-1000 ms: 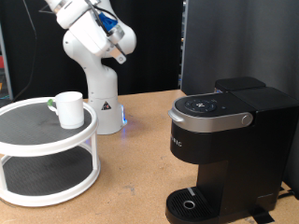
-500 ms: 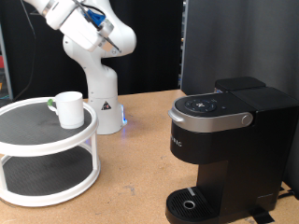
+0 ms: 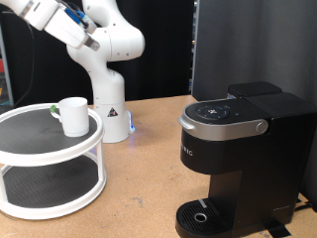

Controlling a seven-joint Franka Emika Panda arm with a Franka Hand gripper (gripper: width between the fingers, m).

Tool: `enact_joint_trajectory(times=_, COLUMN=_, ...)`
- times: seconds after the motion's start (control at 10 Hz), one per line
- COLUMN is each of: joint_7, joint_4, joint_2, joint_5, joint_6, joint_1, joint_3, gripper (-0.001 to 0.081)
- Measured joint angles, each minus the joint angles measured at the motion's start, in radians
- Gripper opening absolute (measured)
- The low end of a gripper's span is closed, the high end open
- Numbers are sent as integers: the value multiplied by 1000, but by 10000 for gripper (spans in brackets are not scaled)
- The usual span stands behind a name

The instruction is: Make a cup of coffee with the keurig machine

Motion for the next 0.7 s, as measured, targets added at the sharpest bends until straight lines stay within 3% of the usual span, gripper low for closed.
enact_joint_trajectory(times=0.2, joint_7=-11, joint_4=2, joint_2=-12, joint_5=-8, joint_6=-19, joint_1=-5, joint_3=-15, gripper=2)
enact_joint_trajectory(times=0.4, joint_7=11, joint_4=-11, joint_2=-12, joint_5=62, joint_6=-4, joint_1=-17, joint_3=-36, gripper=2)
enact_joint_trajectory(times=0.7, joint_7=32, joint_4=-16, joint_2=-15, joint_5=20, joint_6=-63, joint_1=-89, joint_3=-86, gripper=2)
